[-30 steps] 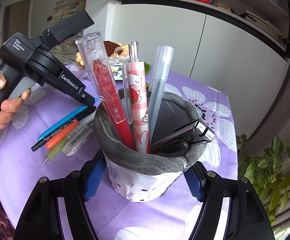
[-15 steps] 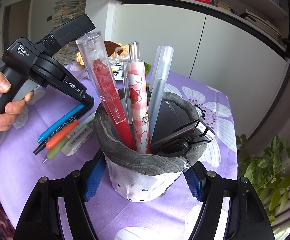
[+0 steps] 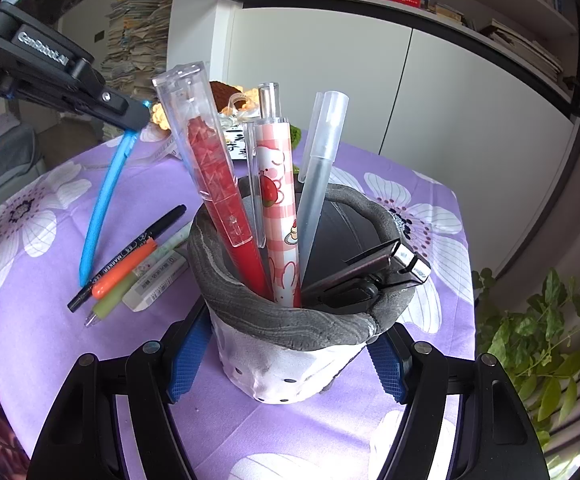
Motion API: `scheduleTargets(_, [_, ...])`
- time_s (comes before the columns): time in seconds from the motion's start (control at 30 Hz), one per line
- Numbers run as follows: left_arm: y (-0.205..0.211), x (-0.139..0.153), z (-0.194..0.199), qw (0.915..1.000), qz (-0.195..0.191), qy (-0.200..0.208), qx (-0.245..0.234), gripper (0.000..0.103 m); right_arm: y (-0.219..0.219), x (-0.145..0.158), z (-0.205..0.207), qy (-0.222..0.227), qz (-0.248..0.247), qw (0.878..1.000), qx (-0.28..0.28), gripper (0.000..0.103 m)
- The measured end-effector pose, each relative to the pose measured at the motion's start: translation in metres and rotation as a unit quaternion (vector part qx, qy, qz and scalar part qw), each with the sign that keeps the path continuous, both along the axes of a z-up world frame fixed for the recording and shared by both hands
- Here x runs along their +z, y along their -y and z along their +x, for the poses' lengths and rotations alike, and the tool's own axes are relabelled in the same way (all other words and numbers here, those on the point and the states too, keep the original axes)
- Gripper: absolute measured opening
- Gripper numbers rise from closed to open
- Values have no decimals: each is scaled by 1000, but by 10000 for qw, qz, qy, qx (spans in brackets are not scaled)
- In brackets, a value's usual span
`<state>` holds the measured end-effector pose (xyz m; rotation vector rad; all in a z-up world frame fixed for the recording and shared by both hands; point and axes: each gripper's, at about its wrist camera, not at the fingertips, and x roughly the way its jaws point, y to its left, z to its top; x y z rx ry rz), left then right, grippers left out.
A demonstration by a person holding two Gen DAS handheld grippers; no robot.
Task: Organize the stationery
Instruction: 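Insert the blue pen into the pen cup and open the left tool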
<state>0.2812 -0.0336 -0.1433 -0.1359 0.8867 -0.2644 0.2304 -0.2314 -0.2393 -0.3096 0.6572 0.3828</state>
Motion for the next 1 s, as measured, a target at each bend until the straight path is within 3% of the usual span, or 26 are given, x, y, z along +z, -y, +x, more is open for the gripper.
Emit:
scheduleTargets(0.23, [15, 52, -27, 9961, -414, 635, -442, 11, 0, 0, 0, 3, -7, 10000, 0, 73])
scheduleTargets(0.43, [40, 102, -40, 9826, -648, 1539, -819, 11, 1, 0, -1, 5, -12, 10000, 0, 73])
scheduleTargets(0.57, [58, 119, -39, 9746, -726, 1879, -981, 11, 2, 0, -2, 9, -18, 10000, -1, 73])
scheduleTargets(0.7, [80, 115, -29, 9738, -564, 1882, -1141, 11, 2, 0, -2, 10, -20, 10000, -1, 73])
scheduleTargets(1.0, [109, 65, -4, 9835, -133, 1144, -1397, 11, 1, -1, -2, 9, -23, 10000, -2, 73])
